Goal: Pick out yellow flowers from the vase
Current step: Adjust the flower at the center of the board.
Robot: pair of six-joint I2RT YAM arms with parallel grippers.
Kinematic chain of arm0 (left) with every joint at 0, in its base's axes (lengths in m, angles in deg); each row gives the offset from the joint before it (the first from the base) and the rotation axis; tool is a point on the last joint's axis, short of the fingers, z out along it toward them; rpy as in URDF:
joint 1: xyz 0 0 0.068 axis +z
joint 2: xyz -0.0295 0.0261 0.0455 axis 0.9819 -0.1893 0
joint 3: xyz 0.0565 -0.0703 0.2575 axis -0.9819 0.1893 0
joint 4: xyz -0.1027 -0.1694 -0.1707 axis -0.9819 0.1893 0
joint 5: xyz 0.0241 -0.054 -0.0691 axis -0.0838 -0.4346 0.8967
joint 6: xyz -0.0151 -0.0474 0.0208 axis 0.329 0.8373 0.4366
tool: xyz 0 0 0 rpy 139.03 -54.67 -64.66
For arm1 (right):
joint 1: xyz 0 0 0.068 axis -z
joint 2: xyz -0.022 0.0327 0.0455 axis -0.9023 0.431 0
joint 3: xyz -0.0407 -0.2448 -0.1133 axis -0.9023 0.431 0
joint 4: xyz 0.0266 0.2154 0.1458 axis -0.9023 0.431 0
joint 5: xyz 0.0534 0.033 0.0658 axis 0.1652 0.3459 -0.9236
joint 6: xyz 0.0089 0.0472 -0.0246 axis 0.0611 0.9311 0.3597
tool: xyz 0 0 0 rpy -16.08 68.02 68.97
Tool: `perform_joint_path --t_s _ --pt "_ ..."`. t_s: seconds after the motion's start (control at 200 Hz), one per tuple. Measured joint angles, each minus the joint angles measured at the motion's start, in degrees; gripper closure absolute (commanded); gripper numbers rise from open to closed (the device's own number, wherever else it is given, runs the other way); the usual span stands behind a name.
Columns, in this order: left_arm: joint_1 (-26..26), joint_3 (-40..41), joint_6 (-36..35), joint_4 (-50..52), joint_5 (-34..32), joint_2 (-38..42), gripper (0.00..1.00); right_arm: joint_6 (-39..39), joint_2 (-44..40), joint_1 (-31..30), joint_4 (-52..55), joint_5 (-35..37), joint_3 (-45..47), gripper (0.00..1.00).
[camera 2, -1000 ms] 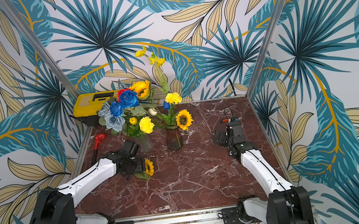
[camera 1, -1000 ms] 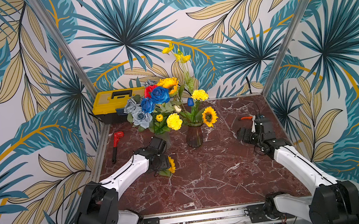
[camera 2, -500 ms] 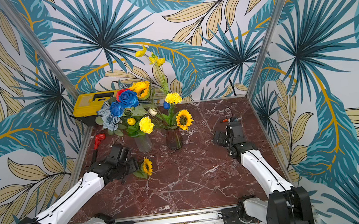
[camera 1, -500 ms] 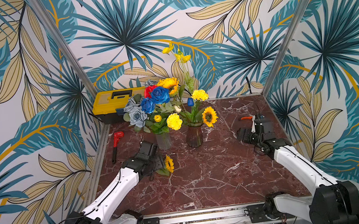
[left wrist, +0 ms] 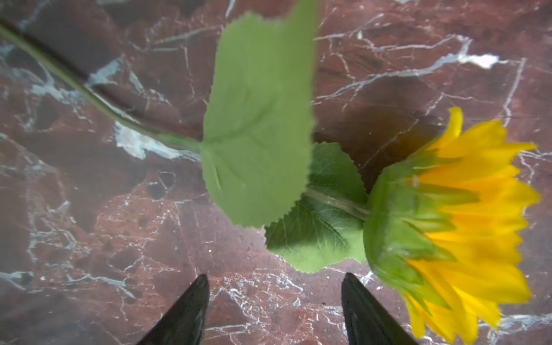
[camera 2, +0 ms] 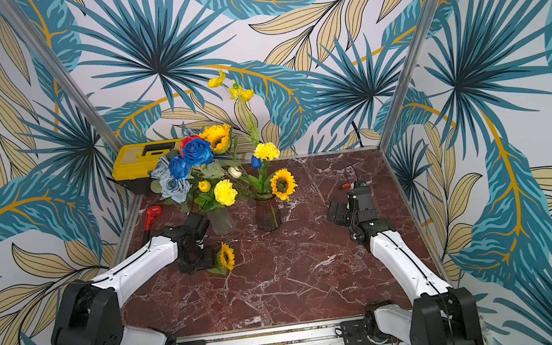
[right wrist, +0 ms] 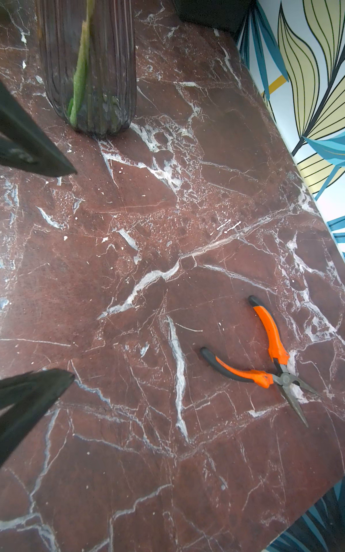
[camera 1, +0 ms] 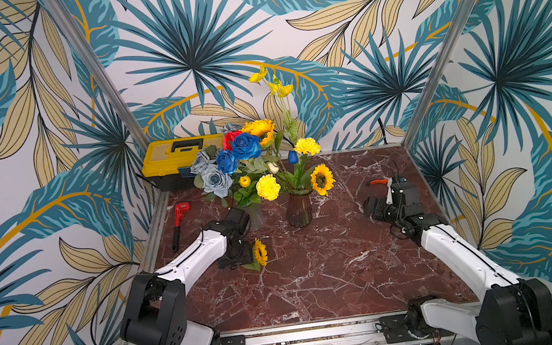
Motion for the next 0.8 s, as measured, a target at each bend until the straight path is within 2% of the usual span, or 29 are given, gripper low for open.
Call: perform_joint_path --t_s 0.34,0.601,0.801 --pt "-7.9 -3.0 1.8 -3.5 -0.1 -9.9 0.22 0.2 0.0 0.0 0.0 -0.2 0.0 0.01" --pt "-9.3 -3.6 3.6 -9.6 7.4 -9.2 0.2 0.3 0.0 0.0 0.0 -0.2 0.0 0.01" --pt "-9.2 -3.7 -1.0 -10.8 10.5 -5.0 0.12 0.2 0.0 0.0 0.0 -0.2 0.0 0.01"
